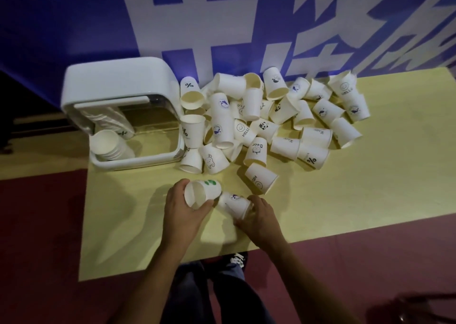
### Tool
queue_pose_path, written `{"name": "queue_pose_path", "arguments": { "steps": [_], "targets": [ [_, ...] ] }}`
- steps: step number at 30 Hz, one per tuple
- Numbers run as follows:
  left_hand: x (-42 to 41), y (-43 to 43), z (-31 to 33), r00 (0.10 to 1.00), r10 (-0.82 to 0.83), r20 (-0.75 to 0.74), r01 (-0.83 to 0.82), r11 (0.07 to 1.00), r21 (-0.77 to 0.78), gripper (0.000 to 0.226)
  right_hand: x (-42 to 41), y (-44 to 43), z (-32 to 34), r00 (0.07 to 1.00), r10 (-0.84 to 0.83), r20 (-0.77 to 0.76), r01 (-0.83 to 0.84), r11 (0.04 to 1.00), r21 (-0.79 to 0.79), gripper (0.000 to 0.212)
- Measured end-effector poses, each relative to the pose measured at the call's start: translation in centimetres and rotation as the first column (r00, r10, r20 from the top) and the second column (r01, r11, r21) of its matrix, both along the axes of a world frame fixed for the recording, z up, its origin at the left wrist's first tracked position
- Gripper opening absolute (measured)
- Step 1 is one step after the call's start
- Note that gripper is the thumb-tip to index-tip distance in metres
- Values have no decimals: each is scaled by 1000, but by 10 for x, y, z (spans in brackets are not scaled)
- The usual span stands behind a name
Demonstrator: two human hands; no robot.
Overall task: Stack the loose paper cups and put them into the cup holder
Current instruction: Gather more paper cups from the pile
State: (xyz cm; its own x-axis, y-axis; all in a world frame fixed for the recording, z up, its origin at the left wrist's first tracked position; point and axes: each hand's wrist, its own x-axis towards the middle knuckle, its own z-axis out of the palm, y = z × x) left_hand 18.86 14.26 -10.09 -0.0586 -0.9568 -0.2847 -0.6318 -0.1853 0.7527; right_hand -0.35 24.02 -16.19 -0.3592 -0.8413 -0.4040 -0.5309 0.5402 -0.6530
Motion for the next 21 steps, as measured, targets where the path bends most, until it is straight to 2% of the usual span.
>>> {"name": "queue_pose_path", "arguments": {
  "steps": [6, 13, 21],
  "targets": [
    [20, -9, 17, 999, -29, -16, 28, 998, -48, 82, 3, 5, 18, 993, -76, 85, 89, 983, -160, 88],
    [52, -36, 35, 997, -41, -65, 36, 997, -72, 83, 25, -37, 71, 987, -129, 99, 152, 948, -278, 84],
    [122, -99, 61, 992, -24, -123, 4, 988, -155, 75, 91, -119, 122, 1000, -26, 7, 27, 938, -346, 84]
  ]
}}
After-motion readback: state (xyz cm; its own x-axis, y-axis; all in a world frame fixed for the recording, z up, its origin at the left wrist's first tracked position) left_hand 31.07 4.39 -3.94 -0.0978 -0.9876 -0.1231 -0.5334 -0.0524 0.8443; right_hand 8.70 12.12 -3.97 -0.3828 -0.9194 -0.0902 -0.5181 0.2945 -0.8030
